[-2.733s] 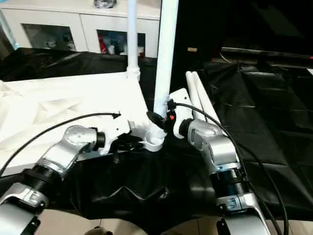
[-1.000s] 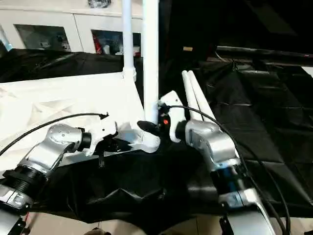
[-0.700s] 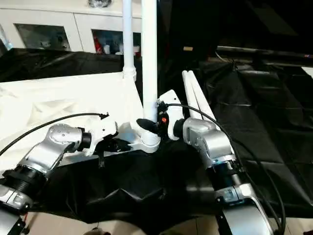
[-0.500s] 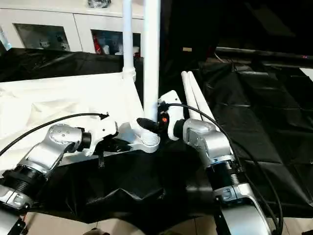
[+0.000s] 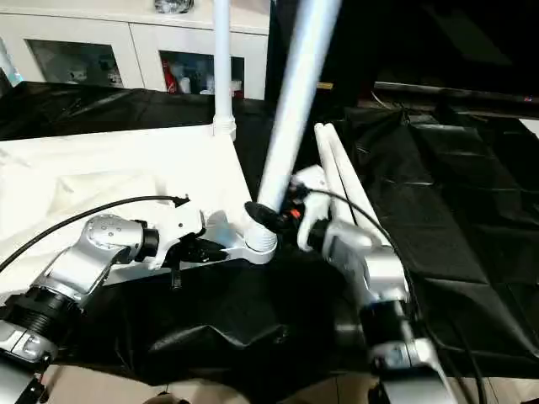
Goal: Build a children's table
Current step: Insert table leg to table base
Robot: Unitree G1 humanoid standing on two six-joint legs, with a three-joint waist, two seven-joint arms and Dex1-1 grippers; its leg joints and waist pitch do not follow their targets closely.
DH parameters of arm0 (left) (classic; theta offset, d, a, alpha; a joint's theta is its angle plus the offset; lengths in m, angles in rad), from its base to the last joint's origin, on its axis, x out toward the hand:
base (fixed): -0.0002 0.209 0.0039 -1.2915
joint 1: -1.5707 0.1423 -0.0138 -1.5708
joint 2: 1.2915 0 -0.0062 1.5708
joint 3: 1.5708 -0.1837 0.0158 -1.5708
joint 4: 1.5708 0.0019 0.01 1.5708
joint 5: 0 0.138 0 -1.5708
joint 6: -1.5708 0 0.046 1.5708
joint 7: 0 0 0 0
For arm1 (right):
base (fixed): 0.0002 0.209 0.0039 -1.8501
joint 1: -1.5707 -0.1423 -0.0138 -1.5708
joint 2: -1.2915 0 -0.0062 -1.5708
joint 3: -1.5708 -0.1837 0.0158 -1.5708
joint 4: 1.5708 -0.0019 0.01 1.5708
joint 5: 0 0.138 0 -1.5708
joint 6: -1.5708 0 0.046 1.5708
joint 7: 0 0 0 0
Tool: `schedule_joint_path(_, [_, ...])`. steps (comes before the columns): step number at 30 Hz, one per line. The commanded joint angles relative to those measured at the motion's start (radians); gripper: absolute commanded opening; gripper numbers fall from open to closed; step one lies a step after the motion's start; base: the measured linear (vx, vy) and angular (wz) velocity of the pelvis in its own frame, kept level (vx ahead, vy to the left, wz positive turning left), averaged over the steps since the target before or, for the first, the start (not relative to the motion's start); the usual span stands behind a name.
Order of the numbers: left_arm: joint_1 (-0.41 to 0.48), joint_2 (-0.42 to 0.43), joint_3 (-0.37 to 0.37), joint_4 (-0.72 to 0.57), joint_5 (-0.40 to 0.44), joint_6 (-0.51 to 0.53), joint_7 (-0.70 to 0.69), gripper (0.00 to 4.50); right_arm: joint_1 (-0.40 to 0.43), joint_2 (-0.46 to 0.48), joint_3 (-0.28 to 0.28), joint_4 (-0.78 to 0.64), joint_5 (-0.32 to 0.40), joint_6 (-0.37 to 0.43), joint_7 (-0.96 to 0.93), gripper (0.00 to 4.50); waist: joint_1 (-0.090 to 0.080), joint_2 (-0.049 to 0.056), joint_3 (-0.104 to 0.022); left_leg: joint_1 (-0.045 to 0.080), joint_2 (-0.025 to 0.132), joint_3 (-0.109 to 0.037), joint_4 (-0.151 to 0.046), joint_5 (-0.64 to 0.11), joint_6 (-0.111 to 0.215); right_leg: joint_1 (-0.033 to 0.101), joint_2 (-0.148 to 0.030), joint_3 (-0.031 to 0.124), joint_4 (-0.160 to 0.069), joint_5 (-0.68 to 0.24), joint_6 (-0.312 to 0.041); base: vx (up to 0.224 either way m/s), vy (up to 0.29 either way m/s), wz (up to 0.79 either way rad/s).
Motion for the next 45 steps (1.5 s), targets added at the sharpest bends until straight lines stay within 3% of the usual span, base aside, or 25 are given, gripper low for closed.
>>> schedule_joint_path(1, [0.005, -0.003, -0.015, 0.009, 0.012, 0.005, -0.004, 0.0, 0.063, -0.005, 0.004, 0.034, -0.029, 0.005, -0.017, 1.86, 0.002, 0.016, -0.064, 0.02, 0.041, -0.017, -0.074, -0.294, -0.023, 0.039, -0.083, 0.052, -0.086, -0.295, -0.17, 0.0, 0.0, 0.0])
schedule_joint_path(6, [0.001, -0.004, -0.016, 0.014, 0.015, 0.004, -0.003, 0.0, 0.098, -0.004, 0.014, 0.017, -0.041, -0.04, -0.009, 1.86, 0.004, 0.016, -0.064, 0.02, 0.042, -0.018, -0.076, -0.295, -0.021, 0.04, -0.084, 0.051, -0.087, -0.295, -0.168, 0.0, 0.0, 0.0])
schedule_joint_path(7, [0.001, -0.003, -0.016, 0.015, 0.016, 0.004, -0.002, 0.0, 0.111, -0.005, 0.022, 0.007, -0.045, -0.059, -0.007, 1.86, 0.004, 0.022, -0.064, 0.02, 0.042, -0.018, -0.077, -0.301, -0.022, 0.039, -0.082, 0.051, -0.089, -0.293, -0.166, 0.0, 0.0, 0.0])
schedule_joint_path(9, [0.001, -0.002, -0.017, 0.016, 0.018, 0.003, -0.002, 0.0, 0.12, -0.009, 0.031, -0.001, -0.052, -0.072, -0.006, 1.86, 0.003, 0.019, -0.064, 0.019, 0.041, -0.018, -0.077, -0.304, -0.019, 0.04, -0.082, 0.051, -0.089, -0.295, -0.168, 0.0, 0.0, 0.0])
schedule_joint_path(14, [-0.001, -0.002, -0.017, 0.022, 0.02, 0.0, 0.001, 0.0, 0.135, -0.043, 0.103, -0.03, -0.128, -0.108, 0.001, 1.86, 0.003, 0.02, -0.062, 0.02, 0.041, -0.019, -0.078, -0.314, -0.018, 0.038, -0.082, 0.051, -0.092, -0.338, -0.155, 0.0, 0.0, 0.0])
schedule_joint_path(17, [-0.001, -0.002, -0.017, 0.022, 0.021, 0.0, 0.001, 0.0, 0.129, -0.048, 0.116, -0.03, -0.142, -0.11, -0.001, 1.86, 0.002, 0.021, -0.062, 0.02, 0.04, -0.019, -0.078, -0.317, -0.017, 0.038, -0.082, 0.052, -0.092, -0.337, -0.155, 0.0, 0.0, 0.0])
schedule_joint_path(24, [-0.001, -0.004, -0.021, 0.021, 0.022, 0.0, 0.001, 0.0, 0.073, -0.078, 0.192, 0.011, -0.179, -0.084, 0.069, 1.86, -0.004, 0.018, -0.059, 0.024, 0.04, -0.023, -0.079, -0.37, -0.022, 0.032, -0.084, 0.05, -0.104, -0.444, -0.125, 0.0, 0.0, 0.0])
schedule_joint_path(25, [0.001, -0.004, -0.022, 0.019, 0.022, 0.001, 0.001, 0.0, 0.068, -0.085, 0.205, 0.015, -0.18, -0.075, 0.086, 1.86, -0.006, 0.007, -0.06, 0.024, 0.041, -0.023, -0.08, -0.368, -0.02, 0.033, -0.083, 0.05, -0.104, -0.432, -0.127, 0.0, 0.0, 0.0])
schedule_joint_path(28, [0.003, -0.003, -0.025, 0.017, 0.023, -0.001, -0.003, 0.0, 0.057, -0.096, 0.226, 0.03, -0.184, -0.067, 0.126, 1.86, -0.003, 0.013, -0.063, 0.022, 0.043, -0.022, -0.08, -0.345, -0.015, 0.034, -0.083, 0.052, -0.097, -0.369, -0.144, 0.0, 0.0, 0.0])
schedule_joint_path(29, [0.003, -0.004, -0.025, 0.017, 0.023, -0.001, -0.003, 0.0, 0.053, -0.098, 0.23, 0.038, -0.185, -0.069, 0.136, 1.86, -0.003, 0.012, -0.063, 0.022, 0.042, -0.021, -0.08, -0.344, -0.015, 0.035, -0.083, 0.052, -0.096, -0.362, -0.148, 0.0, 0.0, 0.0])
schedule_joint_path(30, [0.004, -0.003, -0.025, 0.016, 0.022, -0.001, -0.003, 0.0, 0.052, -0.101, 0.233, 0.041, -0.185, -0.071, 0.141, 1.86, -0.004, 0.002, -0.063, 0.021, 0.042, -0.02, -0.08, -0.34, -0.012, 0.036, -0.082, 0.052, -0.096, -0.356, -0.15, 0.0, 0.0, 0.0])
schedule_joint_path(32, [0.006, -0.003, -0.025, 0.013, 0.022, -0.003, -0.005, 0.0, 0.048, -0.103, 0.235, 0.051, -0.184, -0.082, 0.156, 1.86, -0.001, 0.007, -0.063, 0.02, 0.042, -0.02, -0.08, -0.331, -0.01, 0.037, -0.085, 0.052, -0.096, -0.363, -0.149, 0.0, 0.0, 0.0])
schedule_joint_path(38, [0.011, 0.012, -0.038, -0.017, 0.002, -0.03, -0.07, 0.0, 0.039, -0.123, 0.246, 0.069, -0.165, -0.156, 0.272, 1.86, 0.0, 0.006, -0.064, 0.021, 0.044, -0.022, -0.08, -0.345, -0.007, 0.037, -0.085, 0.051, -0.097, -0.375, -0.147, 0.0, 0.0, 0.0])
schedule_joint_path(42, [0.014, 0.027, -0.048, -0.04, -0.012, -0.042, -0.121, 0.0, 0.036, -0.141, 0.257, 0.058, -0.161, -0.153, 0.329, 1.86, -0.001, 0.008, -0.062, 0.022, 0.044, -0.022, -0.082, -0.355, -0.004, 0.036, -0.084, 0.051, -0.098, -0.378, -0.153, 0.0, 0.0, 0.0])
schedule_joint_path(43, [0.014, 0.032, -0.05, -0.047, -0.016, -0.043, -0.136, 0.0, 0.033, -0.148, 0.262, 0.057, -0.162, -0.157, 0.346, 1.86, 0.0, 0.015, -0.061, 0.023, 0.044, -0.022, -0.082, -0.361, -0.007, 0.035, -0.085, 0.052, -0.099, -0.385, -0.153, 0.0, 0.0, 0.0])
schedule_joint_path(45, [0.01, 0.035, -0.048, -0.05, -0.017, -0.038, -0.14, 0.0, 0.027, -0.154, 0.264, 0.067, -0.166, -0.168, 0.365, 1.86, -0.001, 0.011, -0.061, 0.023, 0.045, -0.023, -0.083, -0.372, -0.009, 0.035, -0.085, 0.051, -0.099, -0.396, -0.152, 0.0, 0.0, 0.0])
